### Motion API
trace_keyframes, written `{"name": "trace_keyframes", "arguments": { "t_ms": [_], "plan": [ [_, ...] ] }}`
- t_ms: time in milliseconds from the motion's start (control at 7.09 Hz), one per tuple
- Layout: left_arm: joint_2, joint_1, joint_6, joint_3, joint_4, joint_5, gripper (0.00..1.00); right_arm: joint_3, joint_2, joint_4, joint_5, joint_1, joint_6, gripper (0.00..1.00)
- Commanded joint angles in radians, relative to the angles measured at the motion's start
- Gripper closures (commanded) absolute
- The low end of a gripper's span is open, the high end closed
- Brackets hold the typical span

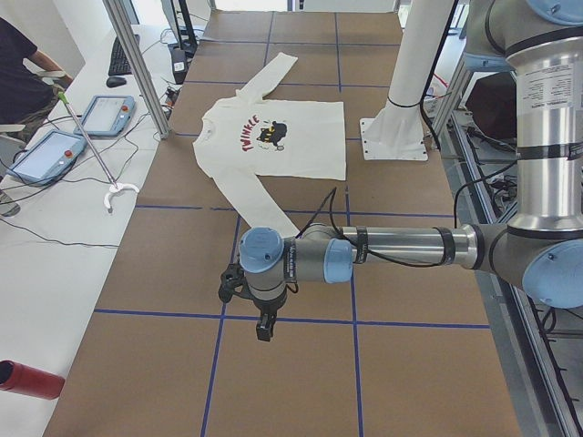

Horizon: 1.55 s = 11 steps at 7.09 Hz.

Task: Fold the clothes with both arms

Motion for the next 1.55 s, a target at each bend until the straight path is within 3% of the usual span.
{"name": "trace_keyframes", "arguments": {
  "t_ms": [0,282,564,705,987,1128,1410],
  "plan": [
    [-0.001,0.001,0.0,0.001,0.0,-0.001,0.01,0.001,-0.001,0.003,0.0,0.0,0.008,0.0],
    [-0.059,0.004,-0.002,-0.033,-0.003,-0.007,0.01,-0.002,0.018,0.007,-0.003,-0.008,0.017,0.0],
    [-0.148,0.017,0.006,-0.024,-0.042,-0.014,0.01,-0.003,0.088,0.002,0.066,-0.02,0.08,0.0],
    [-0.132,0.042,0.0,-0.021,-0.091,-0.018,0.01,-0.034,0.088,0.011,0.06,-0.082,0.086,0.0],
    [-0.141,0.045,-0.002,-0.002,-0.121,-0.069,0.01,-0.042,0.064,0.229,-0.045,-0.243,0.232,0.0],
    [-0.156,0.051,-0.03,0.048,-0.126,-0.07,0.01,-0.07,0.012,0.414,-0.089,-0.286,0.305,0.0],
    [-0.147,0.074,-0.142,0.047,-0.22,-0.064,0.01,-0.229,0.007,0.685,-0.089,-0.337,0.379,0.0]
  ]
}}
